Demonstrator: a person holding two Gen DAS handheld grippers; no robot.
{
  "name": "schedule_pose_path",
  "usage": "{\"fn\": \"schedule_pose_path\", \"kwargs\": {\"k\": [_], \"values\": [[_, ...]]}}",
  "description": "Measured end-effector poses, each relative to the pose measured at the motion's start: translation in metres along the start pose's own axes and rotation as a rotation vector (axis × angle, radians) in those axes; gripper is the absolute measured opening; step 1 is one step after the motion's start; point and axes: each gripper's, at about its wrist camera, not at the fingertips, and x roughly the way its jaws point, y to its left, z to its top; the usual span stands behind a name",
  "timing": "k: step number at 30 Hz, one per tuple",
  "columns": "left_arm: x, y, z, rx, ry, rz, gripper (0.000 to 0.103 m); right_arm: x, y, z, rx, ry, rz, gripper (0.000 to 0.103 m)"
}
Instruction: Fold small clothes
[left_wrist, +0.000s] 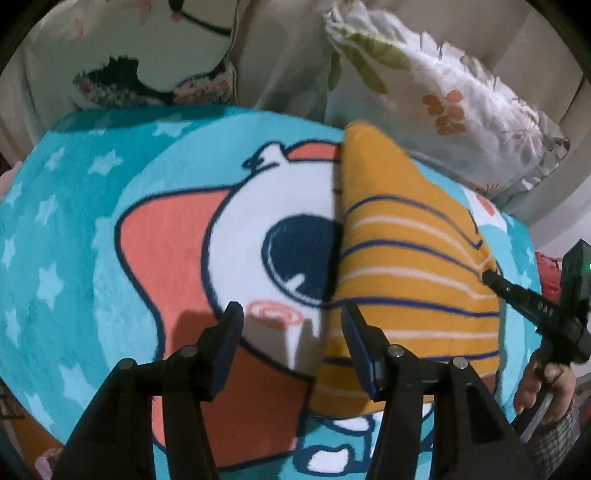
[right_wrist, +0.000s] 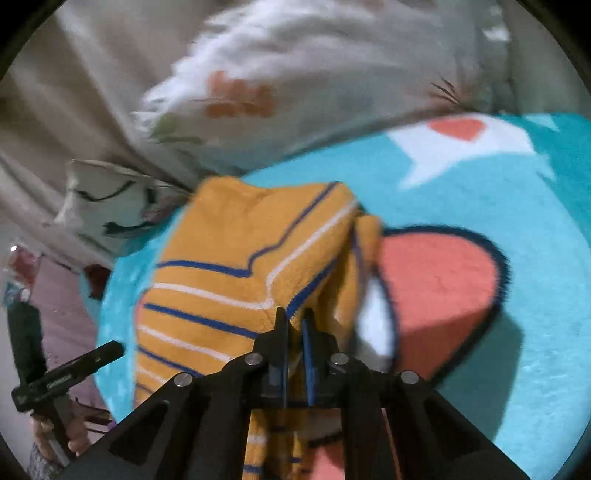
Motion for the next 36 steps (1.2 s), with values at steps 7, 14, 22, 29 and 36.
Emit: {"fn": "schedule_pose_path", "kwargs": {"k": [7,14,22,29,36], "values": [[0.022,0.001,0.018,-0.047,-0.009,-0.093,0.073,-0.017,0.004,-0.002,0.007,-0.078,0.028,0.036],[0.062,-0.007,0.046,-0.071,0.050,-0.321,0.086,-0.003,-0.026,-0.002,0.155,-0.075,0.063,0.067],[0.085,-0.026,0.046,-0.096,0.176,-0.449,0.057,0.050,-0.022,0.013,0.274,0.031,0.266,0.038],[0.030,-0.027,0.070,-0.032,0.087,-0.387,0.046,0.015,-0.004,0.034,0.227,-0.060,0.366,0.029],[0.060,-0.029,0.043,-0.022,0.131,-0.210,0.066,0.030,-0.002,0.028,0.110,0.001,0.055,0.036]]}}
